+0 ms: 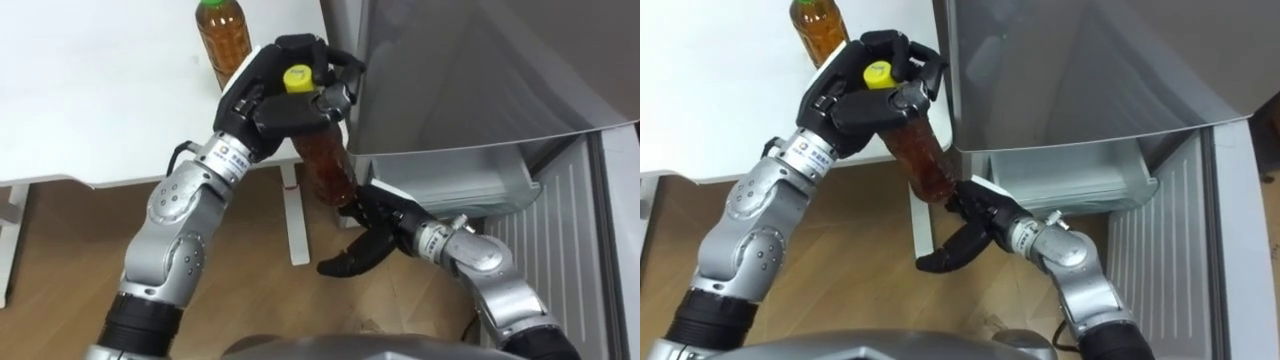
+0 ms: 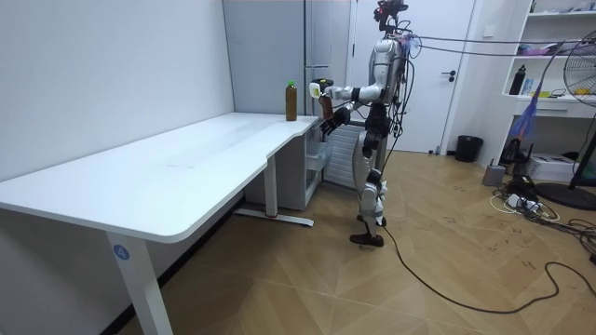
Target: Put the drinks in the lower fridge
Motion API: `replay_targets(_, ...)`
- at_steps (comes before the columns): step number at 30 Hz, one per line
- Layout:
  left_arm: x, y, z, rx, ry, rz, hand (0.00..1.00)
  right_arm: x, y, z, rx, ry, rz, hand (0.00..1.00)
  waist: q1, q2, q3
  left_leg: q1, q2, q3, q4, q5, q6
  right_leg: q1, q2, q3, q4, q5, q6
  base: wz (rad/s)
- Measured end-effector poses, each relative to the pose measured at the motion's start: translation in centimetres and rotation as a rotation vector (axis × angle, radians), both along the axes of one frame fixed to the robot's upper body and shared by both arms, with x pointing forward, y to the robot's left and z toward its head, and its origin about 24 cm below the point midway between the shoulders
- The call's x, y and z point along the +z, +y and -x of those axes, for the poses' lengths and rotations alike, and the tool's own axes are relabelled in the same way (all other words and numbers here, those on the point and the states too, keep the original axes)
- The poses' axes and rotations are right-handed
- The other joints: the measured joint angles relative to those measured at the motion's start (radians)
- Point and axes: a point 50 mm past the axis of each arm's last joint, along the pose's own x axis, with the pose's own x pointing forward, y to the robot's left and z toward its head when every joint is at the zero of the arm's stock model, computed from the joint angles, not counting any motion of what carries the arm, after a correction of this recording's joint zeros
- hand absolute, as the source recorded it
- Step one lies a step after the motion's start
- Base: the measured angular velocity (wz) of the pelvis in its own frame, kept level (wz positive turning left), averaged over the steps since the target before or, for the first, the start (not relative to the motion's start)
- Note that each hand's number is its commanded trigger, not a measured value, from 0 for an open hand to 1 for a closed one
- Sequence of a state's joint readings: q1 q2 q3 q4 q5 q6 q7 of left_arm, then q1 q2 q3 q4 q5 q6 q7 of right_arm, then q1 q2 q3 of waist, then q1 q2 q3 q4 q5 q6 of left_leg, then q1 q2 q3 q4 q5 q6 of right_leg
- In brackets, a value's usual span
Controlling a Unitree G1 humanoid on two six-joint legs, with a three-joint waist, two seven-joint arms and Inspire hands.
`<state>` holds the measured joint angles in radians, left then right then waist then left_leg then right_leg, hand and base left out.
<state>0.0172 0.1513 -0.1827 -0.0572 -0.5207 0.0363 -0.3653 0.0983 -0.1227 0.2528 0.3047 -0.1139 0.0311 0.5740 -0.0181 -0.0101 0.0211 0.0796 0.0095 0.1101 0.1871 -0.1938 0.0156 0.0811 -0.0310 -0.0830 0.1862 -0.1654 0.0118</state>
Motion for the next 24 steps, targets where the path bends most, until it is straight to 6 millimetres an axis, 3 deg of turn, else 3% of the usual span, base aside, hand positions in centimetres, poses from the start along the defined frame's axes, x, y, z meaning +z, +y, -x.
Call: replay_targets(24, -1.8, 0.2, 1.3, 0.017, 0.071, 0.007, 1.0, -0.5, -0.8, 0.5, 0.034, 0.087, 0.022, 0.0, 0.003, -0.022, -0.0092, -0.006, 0.001, 0.021, -0.006, 0.0, 0.0, -0.017, -0.002, -0.001, 0.004, 0.0, 0.0, -0.01)
